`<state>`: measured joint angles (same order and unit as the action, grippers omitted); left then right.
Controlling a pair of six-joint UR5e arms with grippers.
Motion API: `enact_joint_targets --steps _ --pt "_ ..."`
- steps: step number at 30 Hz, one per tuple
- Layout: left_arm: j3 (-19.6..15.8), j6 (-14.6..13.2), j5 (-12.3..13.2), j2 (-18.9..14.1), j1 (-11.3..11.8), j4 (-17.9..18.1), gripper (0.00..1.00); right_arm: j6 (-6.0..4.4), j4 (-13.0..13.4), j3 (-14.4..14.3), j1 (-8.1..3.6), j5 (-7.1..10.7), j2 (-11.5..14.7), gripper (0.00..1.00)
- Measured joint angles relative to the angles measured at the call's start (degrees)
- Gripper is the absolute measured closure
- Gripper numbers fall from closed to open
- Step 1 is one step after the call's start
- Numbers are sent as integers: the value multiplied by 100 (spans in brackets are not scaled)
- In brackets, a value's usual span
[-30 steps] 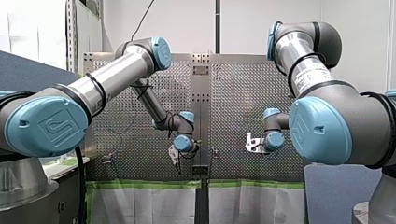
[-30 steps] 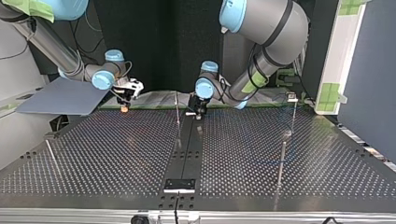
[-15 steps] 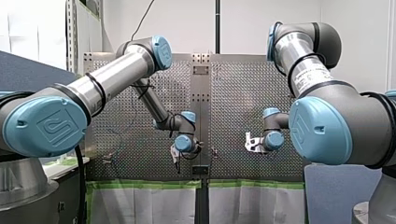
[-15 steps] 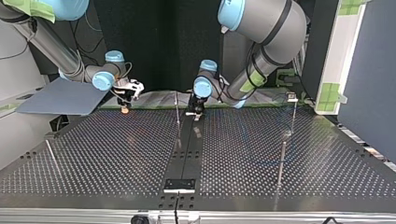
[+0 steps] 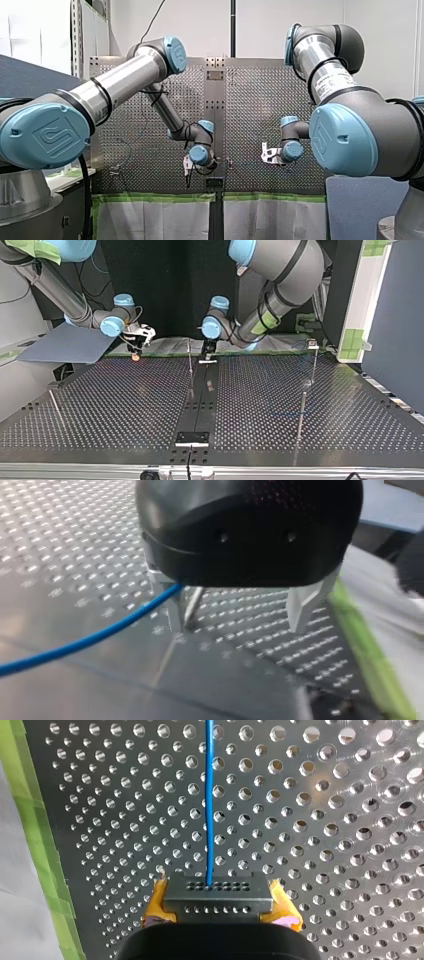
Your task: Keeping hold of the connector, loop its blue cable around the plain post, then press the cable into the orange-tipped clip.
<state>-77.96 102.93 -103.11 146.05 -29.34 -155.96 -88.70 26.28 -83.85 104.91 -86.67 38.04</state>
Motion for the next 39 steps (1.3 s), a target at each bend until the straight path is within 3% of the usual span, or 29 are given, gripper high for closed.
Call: enact_joint_targets --steps 5,16,25,39 --pt "-187 -292 -68 -97 -104 -119 0 -4 -20 0 14 0 -3 100" --pt "-481 -818 -25 -350 -361 56 0 0 -39 2 34 1 -9 100" --pt "-642 -861 48 -362 -597 139 0 -2 -51 3 49 1 -9 100" --pt "-649 -859 36 -363 -699 333 0 -7 -73 1 82 18 -10 100"
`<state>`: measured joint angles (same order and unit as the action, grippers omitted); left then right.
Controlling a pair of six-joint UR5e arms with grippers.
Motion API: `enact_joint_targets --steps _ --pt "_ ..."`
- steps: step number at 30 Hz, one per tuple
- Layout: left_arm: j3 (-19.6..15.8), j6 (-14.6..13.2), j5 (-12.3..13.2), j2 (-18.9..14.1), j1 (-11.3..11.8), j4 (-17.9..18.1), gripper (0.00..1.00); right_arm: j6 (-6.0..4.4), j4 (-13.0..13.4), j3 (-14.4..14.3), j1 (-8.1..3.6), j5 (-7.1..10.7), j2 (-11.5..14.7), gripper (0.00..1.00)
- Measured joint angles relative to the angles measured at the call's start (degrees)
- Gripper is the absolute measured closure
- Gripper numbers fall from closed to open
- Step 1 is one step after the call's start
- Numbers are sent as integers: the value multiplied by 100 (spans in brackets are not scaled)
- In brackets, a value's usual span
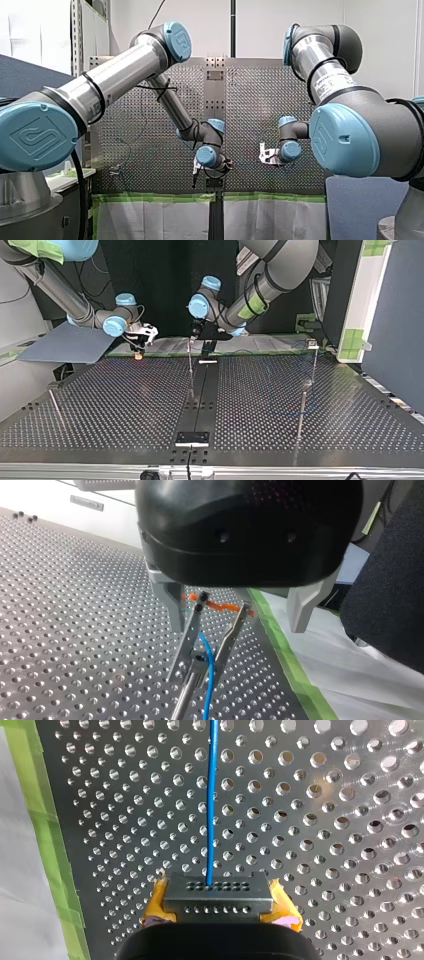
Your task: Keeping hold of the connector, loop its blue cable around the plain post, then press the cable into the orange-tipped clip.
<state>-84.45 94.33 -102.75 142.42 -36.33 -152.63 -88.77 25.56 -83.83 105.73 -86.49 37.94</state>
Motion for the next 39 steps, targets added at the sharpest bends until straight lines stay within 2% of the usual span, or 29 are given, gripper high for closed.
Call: enact_joint_targets --steps 32,39 --pt "-5 88 -12 -4 -48 -12 0 -14 10 2 -3 26 -9 100" --pt "-213 12 -250 -206 -76 140 0 -19 8 1 -4 27 -11 100"
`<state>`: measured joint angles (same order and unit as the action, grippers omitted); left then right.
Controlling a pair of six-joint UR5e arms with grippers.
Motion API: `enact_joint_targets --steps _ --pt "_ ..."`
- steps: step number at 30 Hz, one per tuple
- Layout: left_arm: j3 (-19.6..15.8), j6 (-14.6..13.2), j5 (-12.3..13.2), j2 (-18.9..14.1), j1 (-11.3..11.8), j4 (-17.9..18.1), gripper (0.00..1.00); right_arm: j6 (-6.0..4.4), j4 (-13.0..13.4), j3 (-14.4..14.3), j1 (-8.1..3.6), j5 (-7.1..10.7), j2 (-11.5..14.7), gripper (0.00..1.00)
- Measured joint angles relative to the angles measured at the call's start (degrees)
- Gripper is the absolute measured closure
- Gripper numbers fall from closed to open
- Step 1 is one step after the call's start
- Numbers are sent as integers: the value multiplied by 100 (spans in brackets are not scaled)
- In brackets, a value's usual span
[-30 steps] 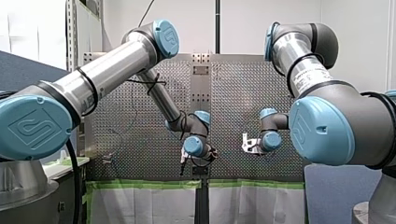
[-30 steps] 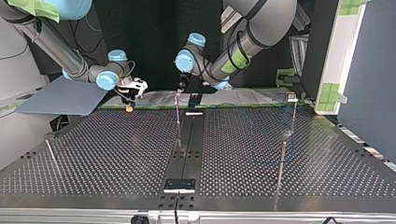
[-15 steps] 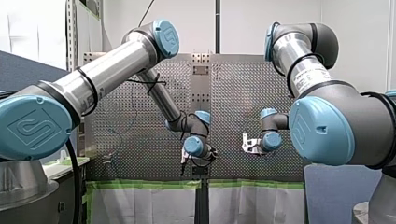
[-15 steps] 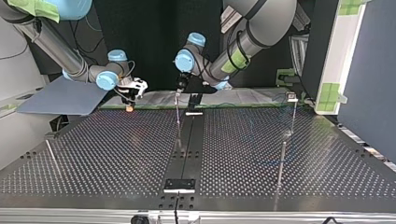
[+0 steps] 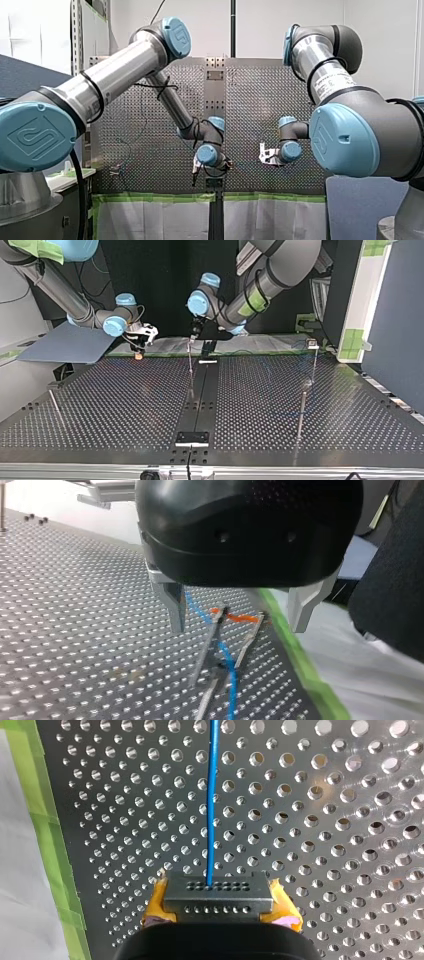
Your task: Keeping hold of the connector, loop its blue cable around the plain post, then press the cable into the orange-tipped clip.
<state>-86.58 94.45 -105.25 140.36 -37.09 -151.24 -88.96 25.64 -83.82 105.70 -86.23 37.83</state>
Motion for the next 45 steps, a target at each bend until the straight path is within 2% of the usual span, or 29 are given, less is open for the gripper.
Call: enact_joint_targets --steps 6,19,34,38,45 --pt "-286 30 -263 -287 1 284 0 0 4 0 6 11 -5 100" --pt "-1036 436 -735 -1037 100 1033 0 -5 -37 -1 23 35 -6 100" --pt "-1914 833 -554 -1915 54 1893 0 -9 -40 -2 35 110 -7 100" --pt "-2118 908 -547 -2119 17 1972 0 -5 -48 0 28 124 -4 100" --pt "-2487 1047 -584 -2487 -33 1984 0 25 -166 1 -115 -71 84 100"
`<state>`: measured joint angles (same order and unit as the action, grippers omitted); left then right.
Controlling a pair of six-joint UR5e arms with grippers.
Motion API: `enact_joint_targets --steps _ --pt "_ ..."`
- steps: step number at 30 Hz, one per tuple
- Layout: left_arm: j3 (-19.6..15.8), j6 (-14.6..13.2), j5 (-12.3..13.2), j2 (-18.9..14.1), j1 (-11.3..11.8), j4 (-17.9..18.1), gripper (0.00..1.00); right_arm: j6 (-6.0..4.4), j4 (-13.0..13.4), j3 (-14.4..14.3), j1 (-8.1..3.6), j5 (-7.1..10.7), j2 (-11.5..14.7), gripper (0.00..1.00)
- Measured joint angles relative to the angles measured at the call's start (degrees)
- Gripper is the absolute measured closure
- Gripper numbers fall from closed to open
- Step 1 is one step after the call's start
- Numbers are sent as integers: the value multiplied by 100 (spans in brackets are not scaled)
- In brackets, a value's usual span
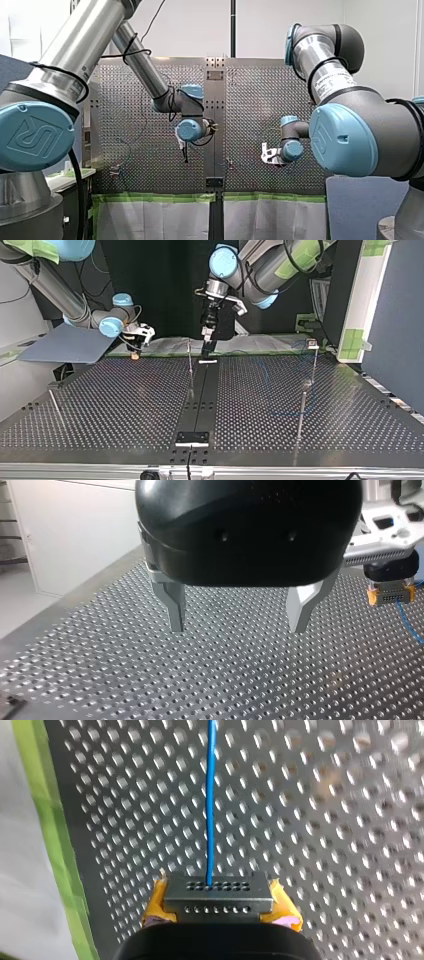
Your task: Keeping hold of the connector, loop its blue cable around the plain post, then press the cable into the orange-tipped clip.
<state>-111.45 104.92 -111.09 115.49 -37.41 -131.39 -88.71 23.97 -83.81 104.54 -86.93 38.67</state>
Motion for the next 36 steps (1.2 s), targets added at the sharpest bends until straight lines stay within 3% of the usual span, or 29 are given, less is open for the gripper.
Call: enact_joint_targets --steps 9,18,24,27,36 --pt "-468 227 -110 -467 -29 76 0 -84 -93 -1 -69 101 442 100" --pt "-924 418 -237 -924 -95 489 0 -376 -325 -9 -80 434 899 100" --pt "-1295 549 -494 -1252 -123 684 0 -521 -346 -48 -114 485 1032 100" --pt "-1478 583 -498 -1211 -115 806 0 -538 -335 -64 -120 490 1040 100" --pt "-1952 717 -154 -855 -81 1255 0 -501 -228 -234 -181 488 1042 100"
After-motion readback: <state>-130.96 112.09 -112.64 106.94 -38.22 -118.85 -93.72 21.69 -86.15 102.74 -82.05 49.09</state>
